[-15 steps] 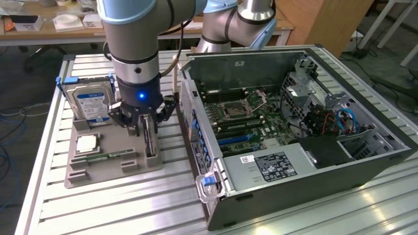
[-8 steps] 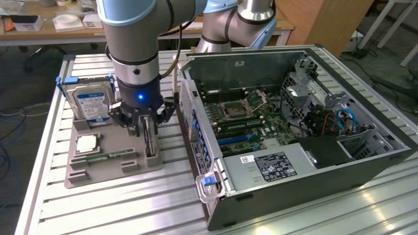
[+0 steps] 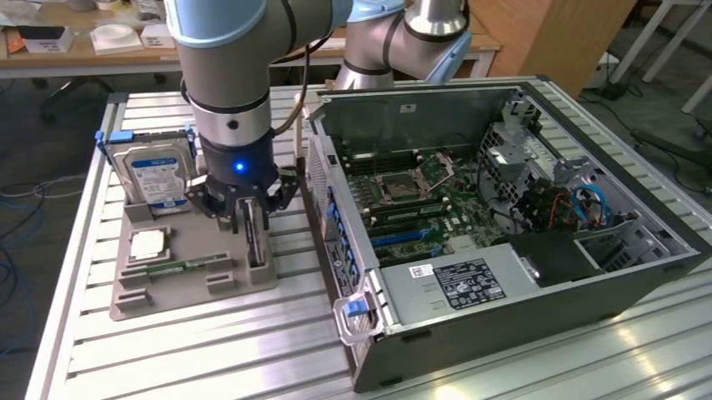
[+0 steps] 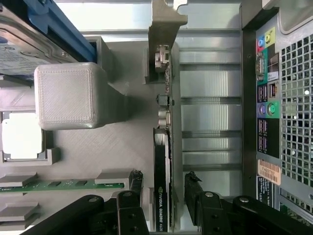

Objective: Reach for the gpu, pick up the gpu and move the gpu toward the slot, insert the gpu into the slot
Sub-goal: 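Pick up the gpu and move the gpu toward the slot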

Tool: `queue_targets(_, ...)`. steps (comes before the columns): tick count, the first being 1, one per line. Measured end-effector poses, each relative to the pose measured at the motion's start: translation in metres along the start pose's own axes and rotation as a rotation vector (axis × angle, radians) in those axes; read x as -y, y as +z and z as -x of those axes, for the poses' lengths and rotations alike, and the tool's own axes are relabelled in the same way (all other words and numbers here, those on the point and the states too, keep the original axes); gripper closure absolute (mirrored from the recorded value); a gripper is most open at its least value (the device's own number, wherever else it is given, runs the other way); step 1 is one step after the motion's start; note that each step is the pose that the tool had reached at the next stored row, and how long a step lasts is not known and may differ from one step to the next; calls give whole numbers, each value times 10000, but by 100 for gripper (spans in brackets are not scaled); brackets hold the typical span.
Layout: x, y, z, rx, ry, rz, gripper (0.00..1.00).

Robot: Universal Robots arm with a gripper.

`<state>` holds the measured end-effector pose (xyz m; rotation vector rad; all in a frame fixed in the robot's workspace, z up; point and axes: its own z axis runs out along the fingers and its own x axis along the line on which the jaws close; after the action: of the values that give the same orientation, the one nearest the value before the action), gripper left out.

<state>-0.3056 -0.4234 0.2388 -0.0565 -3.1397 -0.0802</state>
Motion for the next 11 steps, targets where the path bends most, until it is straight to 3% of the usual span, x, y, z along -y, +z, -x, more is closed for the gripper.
queue_targets(7,-17,26,0,-25,-511,0,53)
queue_targets(11,-18,27,-1,-29,-546,-1,53)
